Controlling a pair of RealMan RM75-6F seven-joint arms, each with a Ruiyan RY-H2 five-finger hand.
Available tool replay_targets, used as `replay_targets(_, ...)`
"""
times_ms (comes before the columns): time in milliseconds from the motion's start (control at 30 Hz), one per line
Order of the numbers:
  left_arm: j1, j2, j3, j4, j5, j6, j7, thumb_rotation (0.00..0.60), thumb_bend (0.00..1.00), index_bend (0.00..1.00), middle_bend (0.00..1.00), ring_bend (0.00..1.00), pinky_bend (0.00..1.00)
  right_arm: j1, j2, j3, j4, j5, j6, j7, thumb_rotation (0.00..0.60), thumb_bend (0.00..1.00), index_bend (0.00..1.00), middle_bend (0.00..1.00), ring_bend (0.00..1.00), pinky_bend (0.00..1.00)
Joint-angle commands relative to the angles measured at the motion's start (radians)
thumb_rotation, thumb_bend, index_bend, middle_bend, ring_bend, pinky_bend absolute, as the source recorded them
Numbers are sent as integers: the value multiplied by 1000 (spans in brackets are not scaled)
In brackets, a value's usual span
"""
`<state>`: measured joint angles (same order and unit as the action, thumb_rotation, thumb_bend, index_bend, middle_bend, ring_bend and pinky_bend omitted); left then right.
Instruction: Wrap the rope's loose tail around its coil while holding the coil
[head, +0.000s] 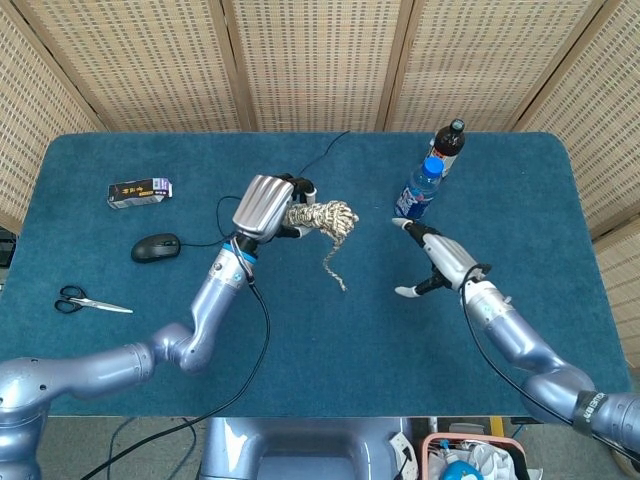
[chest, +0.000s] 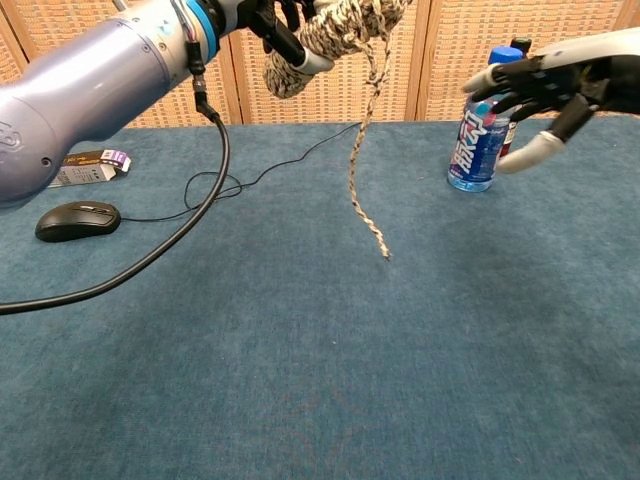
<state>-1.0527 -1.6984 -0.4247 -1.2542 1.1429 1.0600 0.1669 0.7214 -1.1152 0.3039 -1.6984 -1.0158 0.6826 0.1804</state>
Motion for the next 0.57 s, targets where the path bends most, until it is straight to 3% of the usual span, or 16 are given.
replay_targets(33, 5, 12, 11, -3, 20, 10, 6, 600, 494, 706, 599, 516, 627, -54, -27, -56, 76, -118, 118, -67, 600, 0, 0, 0, 0, 0)
replay_targets(267, 26, 62, 58, -8, 110, 55, 23, 600, 492, 706, 600, 516, 627, -143, -114, -148, 289, -361, 384, -166, 600, 0, 0, 0, 0, 0)
replay_targets(567, 59, 111, 85, -53, 128, 71, 52, 600, 493, 706, 599, 516, 627, -182, -180, -150, 424, -433, 539, -203, 600, 0, 0, 0, 0, 0)
